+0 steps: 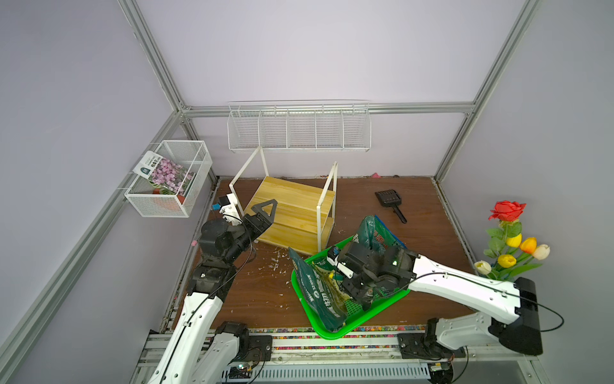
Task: Take down the fertilizer bag from the shelf
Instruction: Place the fertilizer bag in the storage box, then reset both arms
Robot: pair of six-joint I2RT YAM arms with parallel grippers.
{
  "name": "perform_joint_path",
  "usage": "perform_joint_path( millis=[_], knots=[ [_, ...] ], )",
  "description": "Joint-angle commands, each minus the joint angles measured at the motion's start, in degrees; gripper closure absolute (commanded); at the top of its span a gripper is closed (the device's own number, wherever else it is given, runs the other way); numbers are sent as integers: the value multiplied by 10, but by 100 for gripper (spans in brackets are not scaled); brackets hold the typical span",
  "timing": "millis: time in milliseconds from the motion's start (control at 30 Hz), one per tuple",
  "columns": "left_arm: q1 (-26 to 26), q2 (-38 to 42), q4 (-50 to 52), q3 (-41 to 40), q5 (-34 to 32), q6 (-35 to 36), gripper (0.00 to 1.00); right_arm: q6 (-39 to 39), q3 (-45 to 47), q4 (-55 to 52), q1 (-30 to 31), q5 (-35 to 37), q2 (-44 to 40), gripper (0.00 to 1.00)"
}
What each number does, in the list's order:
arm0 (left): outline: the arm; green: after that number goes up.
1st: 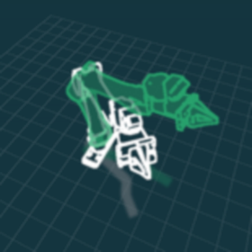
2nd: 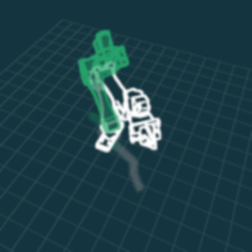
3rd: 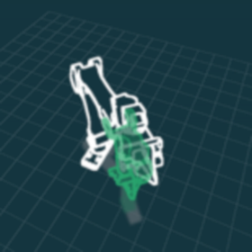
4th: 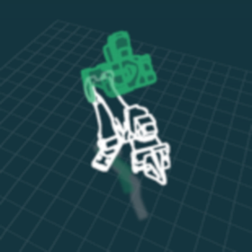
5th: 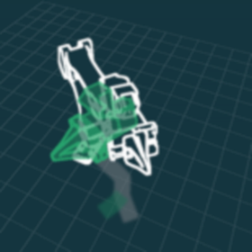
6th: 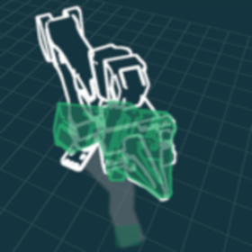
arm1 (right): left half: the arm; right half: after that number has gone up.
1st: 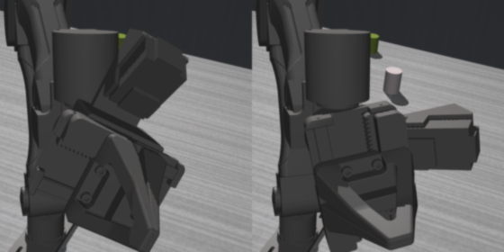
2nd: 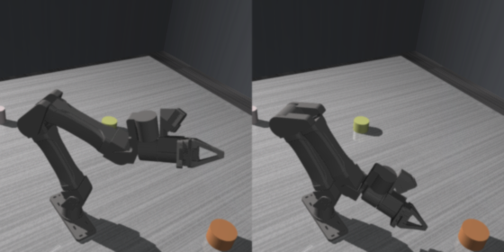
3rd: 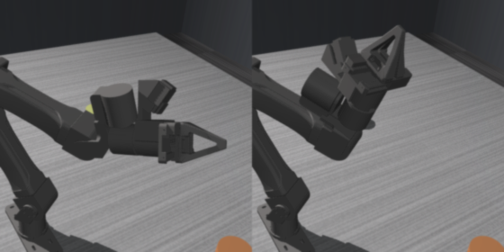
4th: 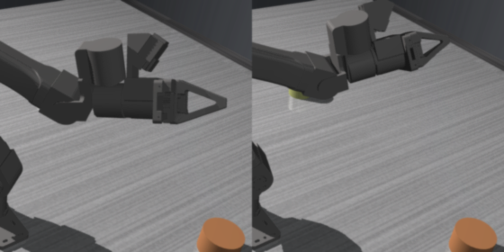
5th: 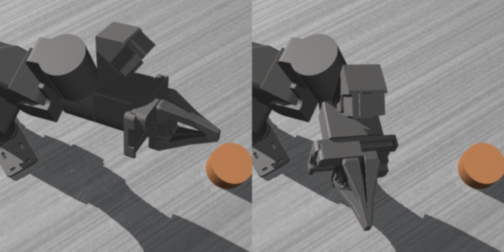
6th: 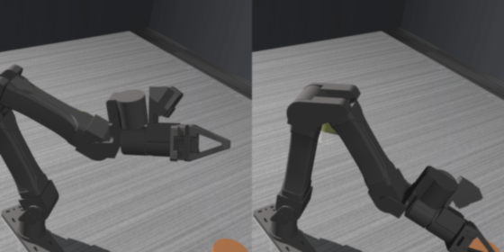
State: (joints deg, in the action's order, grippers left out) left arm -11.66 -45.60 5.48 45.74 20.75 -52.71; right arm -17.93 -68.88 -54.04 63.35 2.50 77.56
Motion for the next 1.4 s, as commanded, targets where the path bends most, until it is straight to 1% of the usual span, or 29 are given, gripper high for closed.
perform_joint_path(
  millis=[0, 133, 300, 367, 467, 567, 667, 833, 900, 1100, 1200, 1267, 1367],
  knots=[
    [-1, 8, 8, -8, -7, 14, 0, 12, 10, 42, -9, -30, 3, 97],
    [0, 9, 9, -7, -10, 15, 0, 23, -12, 40, -9, -26, -11, 79],
    [-1, 11, 10, -8, -15, 16, 1, 38, -39, 42, -10, -4, -46, 74],
    [-1, 10, 10, -9, -16, 18, 1, 45, -55, 40, -14, 4, -64, 71],
    [0, 9, 10, -8, -19, 19, 1, 57, -79, 44, -25, 6, -89, 65],
    [-1, 8, 13, -2, -22, 28, 0, 68, -102, 49, -47, 25, -110, 62],
    [-1, 5, 21, 6, -28, 40, 0, 73, -117, 54, -89, 57, -120, 60],
    [0, 5, 28, 12, -38, 54, 1, 70, -132, 87, -169, 97, -122, 59],
    [0, 5, 33, 12, -46, 65, 0, 61, -135, 107, -206, 113, -122, 55],
    [3, 1, 49, 16, -83, 106, 0, 38, -134, 138, -330, 108, -89, 54],
    [19, -4, 61, 18, -95, 130, 0, 33, -111, 157, -374, 132, -73, 53],
    [38, -5, 67, 13, -99, 143, 0, 27, -79, 182, -402, 161, -69, 50],
    [64, -1, 62, -2, -116, 179, 0, 18, -29, 229, -457, 172, -64, 47]
  ],
)
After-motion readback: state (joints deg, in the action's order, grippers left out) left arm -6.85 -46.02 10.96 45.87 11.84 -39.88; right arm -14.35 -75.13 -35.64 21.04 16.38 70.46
